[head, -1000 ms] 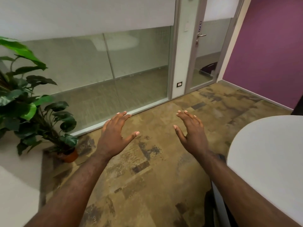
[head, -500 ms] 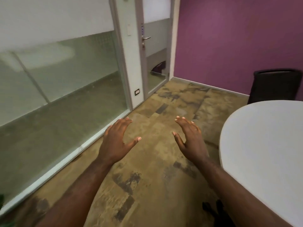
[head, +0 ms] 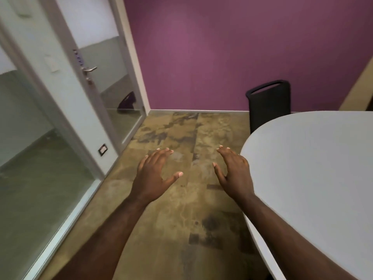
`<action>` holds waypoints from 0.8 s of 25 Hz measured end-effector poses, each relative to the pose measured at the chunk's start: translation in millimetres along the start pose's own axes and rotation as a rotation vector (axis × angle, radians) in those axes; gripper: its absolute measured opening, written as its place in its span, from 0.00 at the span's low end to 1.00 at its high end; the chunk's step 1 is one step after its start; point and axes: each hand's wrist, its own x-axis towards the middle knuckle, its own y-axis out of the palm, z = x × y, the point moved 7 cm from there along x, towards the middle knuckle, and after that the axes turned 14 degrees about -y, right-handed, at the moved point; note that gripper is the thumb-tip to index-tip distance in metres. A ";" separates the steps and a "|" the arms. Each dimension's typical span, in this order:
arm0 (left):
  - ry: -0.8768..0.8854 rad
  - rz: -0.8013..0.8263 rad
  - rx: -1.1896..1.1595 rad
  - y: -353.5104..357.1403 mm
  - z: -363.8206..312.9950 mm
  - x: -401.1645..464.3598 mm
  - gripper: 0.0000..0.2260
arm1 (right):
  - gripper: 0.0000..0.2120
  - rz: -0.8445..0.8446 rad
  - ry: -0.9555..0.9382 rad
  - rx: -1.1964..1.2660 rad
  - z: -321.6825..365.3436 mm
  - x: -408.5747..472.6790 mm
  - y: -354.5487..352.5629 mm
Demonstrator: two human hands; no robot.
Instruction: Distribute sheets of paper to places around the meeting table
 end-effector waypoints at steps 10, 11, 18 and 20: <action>0.393 0.262 -0.199 170.5 -111.0 212.7 0.29 | 0.18 -0.145 0.357 -0.333 -170.7 30.9 -13.4; 0.438 0.294 -0.226 186.1 -127.1 227.1 0.28 | 0.18 -0.160 0.416 -0.364 -182.6 29.8 -17.5; 0.789 0.515 -0.370 269.5 -262.8 273.8 0.28 | 0.18 -0.295 0.754 -0.574 -237.7 -4.9 -59.2; 0.865 0.569 -0.401 290.7 -302.9 275.4 0.28 | 0.18 -0.334 0.840 -0.630 -256.1 -20.2 -72.5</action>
